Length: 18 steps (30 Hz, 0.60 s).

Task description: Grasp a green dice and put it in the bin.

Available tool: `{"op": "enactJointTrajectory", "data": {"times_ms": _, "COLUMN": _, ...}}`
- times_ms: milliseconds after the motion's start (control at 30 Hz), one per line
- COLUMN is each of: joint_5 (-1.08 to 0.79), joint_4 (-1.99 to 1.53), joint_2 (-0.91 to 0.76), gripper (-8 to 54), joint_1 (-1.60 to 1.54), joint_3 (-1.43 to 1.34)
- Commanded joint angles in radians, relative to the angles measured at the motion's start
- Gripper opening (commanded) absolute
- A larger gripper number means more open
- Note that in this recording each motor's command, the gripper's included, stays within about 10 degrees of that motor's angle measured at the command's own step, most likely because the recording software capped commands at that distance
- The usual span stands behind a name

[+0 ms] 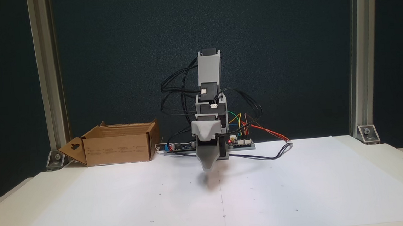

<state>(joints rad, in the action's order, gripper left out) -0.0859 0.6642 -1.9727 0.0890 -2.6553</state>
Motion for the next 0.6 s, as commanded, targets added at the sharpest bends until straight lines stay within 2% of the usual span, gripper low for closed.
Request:
{"op": "enactJointTrajectory", "data": {"times_ms": 0, "joint_5": 0.043, "joint_4": 0.165, "joint_2": -0.049, "gripper": 43.2, "joint_1": -0.003, "joint_3": 0.003}}
{"op": "enactJointTrajectory", "data": {"times_ms": 333, "joint_5": 0.043, "joint_4": 0.572, "joint_2": -0.27, "gripper": 43.2, "joint_1": -0.087, "joint_3": -0.167}}
{"op": "enactJointTrajectory", "data": {"times_ms": 567, "joint_5": 0.043, "joint_4": 0.808, "joint_2": -0.359, "gripper": 43.2, "joint_1": -0.097, "joint_3": -0.262}}
